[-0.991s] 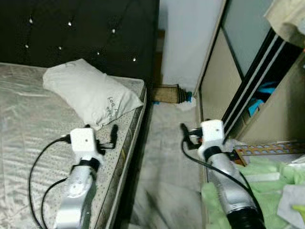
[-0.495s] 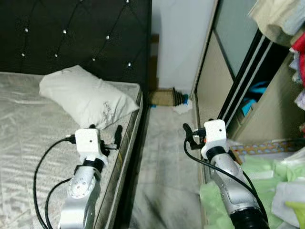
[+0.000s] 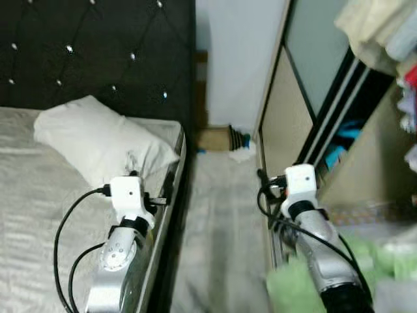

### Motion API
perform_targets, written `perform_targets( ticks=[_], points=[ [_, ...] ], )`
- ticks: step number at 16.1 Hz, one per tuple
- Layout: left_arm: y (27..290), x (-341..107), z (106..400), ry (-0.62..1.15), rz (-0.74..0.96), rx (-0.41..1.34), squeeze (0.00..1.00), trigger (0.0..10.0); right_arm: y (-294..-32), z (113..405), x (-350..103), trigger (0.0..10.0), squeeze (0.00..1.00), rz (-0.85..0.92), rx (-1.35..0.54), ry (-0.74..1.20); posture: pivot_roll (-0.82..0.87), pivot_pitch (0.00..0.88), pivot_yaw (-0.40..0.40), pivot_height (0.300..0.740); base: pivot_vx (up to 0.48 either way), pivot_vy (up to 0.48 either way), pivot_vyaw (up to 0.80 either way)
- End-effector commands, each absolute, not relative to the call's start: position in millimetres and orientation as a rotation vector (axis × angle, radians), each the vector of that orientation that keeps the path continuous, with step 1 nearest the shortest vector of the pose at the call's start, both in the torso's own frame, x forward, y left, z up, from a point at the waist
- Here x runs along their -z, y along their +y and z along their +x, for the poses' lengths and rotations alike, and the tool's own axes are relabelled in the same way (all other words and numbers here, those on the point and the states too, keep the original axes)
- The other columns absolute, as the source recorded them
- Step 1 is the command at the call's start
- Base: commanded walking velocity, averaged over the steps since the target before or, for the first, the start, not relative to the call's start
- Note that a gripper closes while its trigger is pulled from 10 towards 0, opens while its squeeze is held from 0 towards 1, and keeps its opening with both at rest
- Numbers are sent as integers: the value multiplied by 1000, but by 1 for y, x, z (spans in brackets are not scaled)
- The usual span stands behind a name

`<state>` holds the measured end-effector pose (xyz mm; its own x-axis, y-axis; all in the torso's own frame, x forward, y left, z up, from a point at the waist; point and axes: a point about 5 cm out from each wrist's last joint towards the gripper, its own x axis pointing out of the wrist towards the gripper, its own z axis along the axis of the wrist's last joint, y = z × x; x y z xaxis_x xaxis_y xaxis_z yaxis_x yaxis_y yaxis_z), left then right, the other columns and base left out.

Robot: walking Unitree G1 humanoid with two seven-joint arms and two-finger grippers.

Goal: Clean up the room

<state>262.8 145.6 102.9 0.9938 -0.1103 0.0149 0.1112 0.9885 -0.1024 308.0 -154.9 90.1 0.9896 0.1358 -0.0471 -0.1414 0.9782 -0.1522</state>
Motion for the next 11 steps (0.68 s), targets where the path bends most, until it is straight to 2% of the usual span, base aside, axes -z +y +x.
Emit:
perform_targets(
  ticks=[1,7,11],
  points=[
    [154,-106,263,-19,-88,86,0,10000,-145,310,-94,10000,0,-147,-165,19,-69,0,-25,740,352,0,0],
    [155,-105,264,-11,-95,77,0,10000,-144,311,-93,10000,0,-139,-163,21,-68,0,-22,740,373,0,0],
    [161,-98,263,28,-71,5,0,10000,-138,307,-92,10000,0,-78,-210,18,-61,0,-18,740,0,0,0]
  ],
)
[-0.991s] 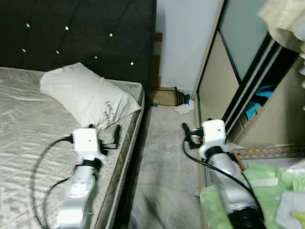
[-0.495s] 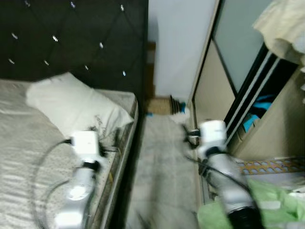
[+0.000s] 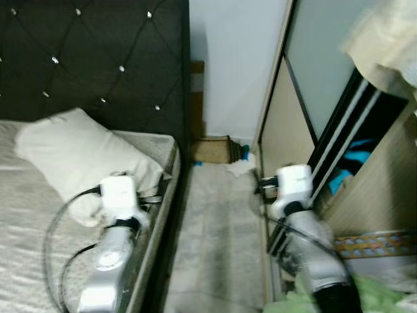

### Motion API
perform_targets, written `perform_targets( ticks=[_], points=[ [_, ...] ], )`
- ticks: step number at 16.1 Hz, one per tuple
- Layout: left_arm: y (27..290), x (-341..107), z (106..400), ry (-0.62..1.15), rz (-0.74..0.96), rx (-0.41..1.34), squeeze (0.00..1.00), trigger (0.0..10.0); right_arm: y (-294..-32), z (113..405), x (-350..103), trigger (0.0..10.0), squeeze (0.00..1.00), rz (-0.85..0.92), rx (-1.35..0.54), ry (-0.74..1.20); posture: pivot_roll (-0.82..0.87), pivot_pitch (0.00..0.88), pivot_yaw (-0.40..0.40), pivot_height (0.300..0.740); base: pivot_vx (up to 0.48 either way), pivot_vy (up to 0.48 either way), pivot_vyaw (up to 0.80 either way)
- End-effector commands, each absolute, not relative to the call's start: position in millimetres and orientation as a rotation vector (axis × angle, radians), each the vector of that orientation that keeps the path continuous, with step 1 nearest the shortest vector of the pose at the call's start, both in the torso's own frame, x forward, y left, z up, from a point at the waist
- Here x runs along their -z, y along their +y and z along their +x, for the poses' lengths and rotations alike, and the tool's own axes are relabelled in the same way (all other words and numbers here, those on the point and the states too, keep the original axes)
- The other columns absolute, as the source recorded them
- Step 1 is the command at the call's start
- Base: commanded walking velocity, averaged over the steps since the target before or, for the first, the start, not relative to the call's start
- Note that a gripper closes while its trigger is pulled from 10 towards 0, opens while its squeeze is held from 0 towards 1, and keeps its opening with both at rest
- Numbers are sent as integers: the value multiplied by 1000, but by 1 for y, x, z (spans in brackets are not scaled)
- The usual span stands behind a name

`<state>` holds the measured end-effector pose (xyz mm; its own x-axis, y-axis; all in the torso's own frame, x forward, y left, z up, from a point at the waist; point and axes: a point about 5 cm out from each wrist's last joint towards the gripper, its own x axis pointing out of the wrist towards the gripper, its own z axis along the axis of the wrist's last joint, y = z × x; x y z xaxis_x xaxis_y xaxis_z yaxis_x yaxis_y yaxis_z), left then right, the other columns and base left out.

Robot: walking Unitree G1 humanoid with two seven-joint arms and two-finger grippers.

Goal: Clean up the room

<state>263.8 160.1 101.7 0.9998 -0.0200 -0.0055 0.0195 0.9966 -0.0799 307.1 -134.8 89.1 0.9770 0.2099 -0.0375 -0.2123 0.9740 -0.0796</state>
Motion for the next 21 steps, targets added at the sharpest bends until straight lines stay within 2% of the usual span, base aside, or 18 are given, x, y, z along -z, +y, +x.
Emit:
perform_targets(
  ticks=[1,4,9,11,17,21],
  points=[
    [164,-96,260,32,-69,-2,0,10000,-135,305,-93,10000,0,-56,-254,14,-60,0,-18,740,0,0,0],
    [170,-81,245,124,-77,18,0,10000,-125,291,-90,10000,0,10,-377,38,-53,0,-19,740,0,0,0],
    [150,-76,257,178,-63,111,0,10000,-110,293,-89,10000,0,46,-379,67,-56,0,-22,740,0,0,0],
    [149,-76,257,183,-64,115,0,10000,-111,293,-90,10000,0,17,-373,60,-56,0,-22,740,0,0,0],
    [149,-75,259,182,-56,112,0,10000,-115,296,-91,10000,0,6,-341,55,-63,0,-24,740,0,0,767],
    [151,-76,261,175,-53,103,0,10000,-117,298,-92,10000,0,-2,-326,50,-65,0,-20,740,0,0,0]
  ],
)
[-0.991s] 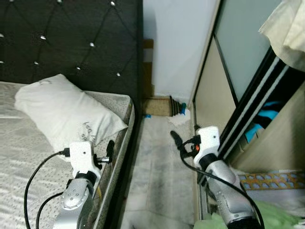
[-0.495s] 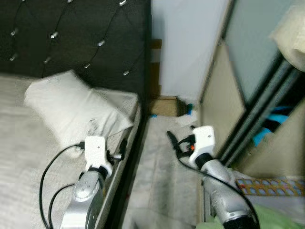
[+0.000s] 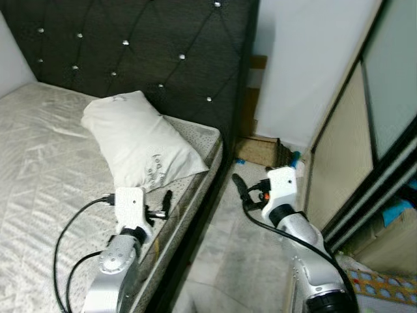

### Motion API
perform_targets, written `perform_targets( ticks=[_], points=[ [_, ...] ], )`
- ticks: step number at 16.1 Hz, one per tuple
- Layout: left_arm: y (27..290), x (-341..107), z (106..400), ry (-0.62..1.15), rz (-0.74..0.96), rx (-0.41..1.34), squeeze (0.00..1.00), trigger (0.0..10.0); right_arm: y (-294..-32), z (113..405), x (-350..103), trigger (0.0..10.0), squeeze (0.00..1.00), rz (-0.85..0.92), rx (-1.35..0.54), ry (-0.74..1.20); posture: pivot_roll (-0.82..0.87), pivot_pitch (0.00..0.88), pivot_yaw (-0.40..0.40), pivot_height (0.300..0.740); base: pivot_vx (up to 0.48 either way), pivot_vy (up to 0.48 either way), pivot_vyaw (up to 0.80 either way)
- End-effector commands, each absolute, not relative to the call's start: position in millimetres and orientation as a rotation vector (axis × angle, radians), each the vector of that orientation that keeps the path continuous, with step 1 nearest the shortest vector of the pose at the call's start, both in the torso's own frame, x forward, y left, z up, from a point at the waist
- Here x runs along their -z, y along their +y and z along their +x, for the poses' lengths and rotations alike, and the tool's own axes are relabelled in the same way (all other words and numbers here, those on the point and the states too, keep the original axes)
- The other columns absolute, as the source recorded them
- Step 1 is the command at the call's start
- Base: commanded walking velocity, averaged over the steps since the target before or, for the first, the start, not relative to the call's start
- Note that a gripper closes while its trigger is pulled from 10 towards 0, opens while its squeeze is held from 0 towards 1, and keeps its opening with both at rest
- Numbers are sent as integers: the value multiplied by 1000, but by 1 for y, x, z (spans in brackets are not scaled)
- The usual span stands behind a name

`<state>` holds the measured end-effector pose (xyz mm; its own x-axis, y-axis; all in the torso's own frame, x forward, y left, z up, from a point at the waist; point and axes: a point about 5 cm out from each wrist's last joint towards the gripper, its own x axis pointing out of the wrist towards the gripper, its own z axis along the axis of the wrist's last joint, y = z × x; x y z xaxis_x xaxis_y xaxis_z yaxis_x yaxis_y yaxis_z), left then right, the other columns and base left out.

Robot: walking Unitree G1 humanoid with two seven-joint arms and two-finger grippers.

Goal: Clean up the room

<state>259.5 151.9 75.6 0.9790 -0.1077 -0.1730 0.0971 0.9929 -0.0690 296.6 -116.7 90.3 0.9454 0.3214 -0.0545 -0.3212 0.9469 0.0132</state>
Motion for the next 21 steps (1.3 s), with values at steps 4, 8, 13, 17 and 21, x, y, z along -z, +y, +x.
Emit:
perform_targets(
  ticks=[4,8,13,17,21],
  points=[
    [152,-79,265,154,-51,79,0,10000,-117,299,-93,10000,0,-15,-328,39,-66,0,-19,740,0,0,673],
    [158,-81,266,140,-34,36,0,10000,-117,301,-94,10000,0,-20,-330,36,-65,0,-20,740,0,0,792],
    [160,-80,265,147,-17,-8,0,10000,-118,304,-95,10000,0,-25,-328,28,-59,0,-25,740,0,0,793],
    [161,-81,266,131,-5,4,0,10000,-119,304,-95,10000,0,-26,-321,25,-61,0,-23,740,0,0,725],
    [161,-81,268,129,-8,0,0,10000,-118,304,-95,10000,0,-25,-321,25,-62,0,-22,740,0,0,641]
  ],
)
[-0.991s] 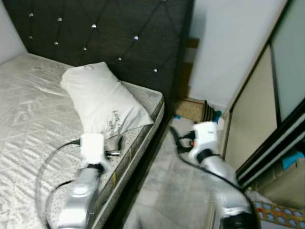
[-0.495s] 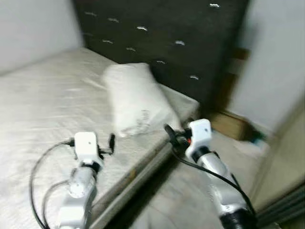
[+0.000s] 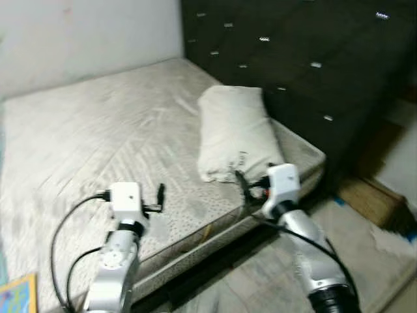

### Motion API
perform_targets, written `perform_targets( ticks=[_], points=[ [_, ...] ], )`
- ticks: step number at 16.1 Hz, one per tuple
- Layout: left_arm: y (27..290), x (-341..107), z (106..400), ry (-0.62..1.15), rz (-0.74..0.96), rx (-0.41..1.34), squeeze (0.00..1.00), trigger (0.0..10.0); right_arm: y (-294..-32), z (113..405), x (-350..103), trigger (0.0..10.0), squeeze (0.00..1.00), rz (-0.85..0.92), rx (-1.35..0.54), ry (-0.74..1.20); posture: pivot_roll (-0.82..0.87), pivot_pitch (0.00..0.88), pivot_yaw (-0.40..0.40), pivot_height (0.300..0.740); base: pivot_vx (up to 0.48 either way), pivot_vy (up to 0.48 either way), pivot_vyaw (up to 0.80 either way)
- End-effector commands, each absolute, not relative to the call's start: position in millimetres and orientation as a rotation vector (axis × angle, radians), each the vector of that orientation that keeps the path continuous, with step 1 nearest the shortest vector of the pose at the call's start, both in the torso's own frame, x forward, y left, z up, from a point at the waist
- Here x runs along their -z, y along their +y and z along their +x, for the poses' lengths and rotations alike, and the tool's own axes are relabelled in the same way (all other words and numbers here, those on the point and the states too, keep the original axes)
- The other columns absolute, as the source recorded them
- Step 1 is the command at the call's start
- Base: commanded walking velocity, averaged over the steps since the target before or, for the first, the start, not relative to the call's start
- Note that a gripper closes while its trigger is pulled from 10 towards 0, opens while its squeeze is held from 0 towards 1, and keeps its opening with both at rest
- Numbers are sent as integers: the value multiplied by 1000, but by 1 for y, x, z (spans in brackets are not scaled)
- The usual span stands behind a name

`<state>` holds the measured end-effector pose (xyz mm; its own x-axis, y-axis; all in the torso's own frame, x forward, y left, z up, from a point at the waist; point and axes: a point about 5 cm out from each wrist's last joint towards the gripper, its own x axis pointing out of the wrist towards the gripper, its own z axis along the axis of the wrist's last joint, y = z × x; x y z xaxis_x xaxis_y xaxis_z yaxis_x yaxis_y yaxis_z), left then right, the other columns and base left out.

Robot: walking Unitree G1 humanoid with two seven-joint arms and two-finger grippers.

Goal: Clean up the room

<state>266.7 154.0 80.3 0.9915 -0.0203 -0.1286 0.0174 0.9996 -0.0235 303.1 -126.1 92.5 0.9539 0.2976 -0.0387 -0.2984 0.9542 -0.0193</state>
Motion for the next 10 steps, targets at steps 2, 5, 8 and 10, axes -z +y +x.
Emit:
perform_targets(
  ticks=[2,5,8,10],
  points=[
    [162,-81,268,128,-9,-3,0,10000,-118,305,-95,10000,0,-25,-320,24,-62,0,-22,740,0,0,438],
    [162,-81,268,126,-4,-9,0,10000,-118,305,-95,10000,0,-25,-323,22,-63,0,-21,740,0,0,140],
    [162,-81,269,117,-3,-14,0,10000,-117,305,-95,10000,0,-25,-323,23,-63,0,-21,740,0,0,0],
    [162,-82,269,115,-5,-17,0,10000,-117,304,-94,10000,0,-27,-323,24,-65,0,-20,740,0,0,0]
  ],
)
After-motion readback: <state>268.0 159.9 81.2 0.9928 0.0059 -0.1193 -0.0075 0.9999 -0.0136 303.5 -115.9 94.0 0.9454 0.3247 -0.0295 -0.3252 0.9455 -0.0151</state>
